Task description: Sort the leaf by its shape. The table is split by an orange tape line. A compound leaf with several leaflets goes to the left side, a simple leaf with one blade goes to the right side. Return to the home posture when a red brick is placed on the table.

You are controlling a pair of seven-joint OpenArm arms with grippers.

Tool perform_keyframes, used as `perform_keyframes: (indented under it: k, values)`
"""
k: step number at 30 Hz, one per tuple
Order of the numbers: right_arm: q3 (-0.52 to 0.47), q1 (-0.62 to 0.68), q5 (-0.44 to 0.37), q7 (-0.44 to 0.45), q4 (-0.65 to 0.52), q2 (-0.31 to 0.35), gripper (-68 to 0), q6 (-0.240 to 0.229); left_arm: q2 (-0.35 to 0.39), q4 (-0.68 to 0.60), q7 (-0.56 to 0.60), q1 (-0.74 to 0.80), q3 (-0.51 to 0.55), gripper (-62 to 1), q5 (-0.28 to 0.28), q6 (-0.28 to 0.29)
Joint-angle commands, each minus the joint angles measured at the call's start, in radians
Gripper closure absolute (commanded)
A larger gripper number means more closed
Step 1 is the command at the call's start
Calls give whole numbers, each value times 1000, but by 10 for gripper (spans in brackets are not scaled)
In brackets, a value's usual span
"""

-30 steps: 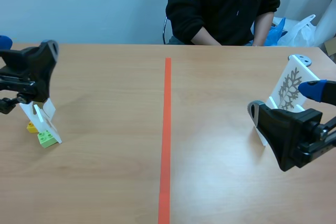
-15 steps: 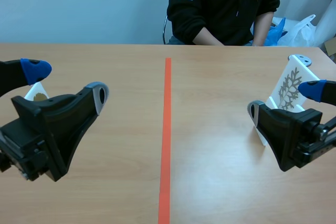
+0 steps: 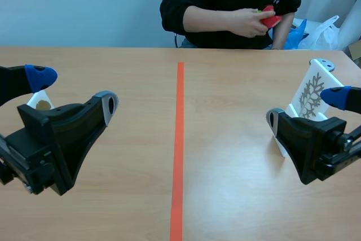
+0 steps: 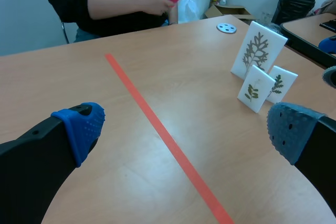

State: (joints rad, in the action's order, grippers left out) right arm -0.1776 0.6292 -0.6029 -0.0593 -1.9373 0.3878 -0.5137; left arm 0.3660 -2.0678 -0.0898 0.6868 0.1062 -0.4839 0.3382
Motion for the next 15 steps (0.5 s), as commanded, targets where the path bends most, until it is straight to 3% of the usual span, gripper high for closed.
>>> perform_keyframes:
  k: [1,15]
  values:
    - [-14,-11,-11,13,-8,0,-679,0,-3,1,14,-3,-1,-623,-2,2]
    - [-14,-12,-11,17,-8,0,-679,0,-3,74,11,-3,-29,-623,17,2]
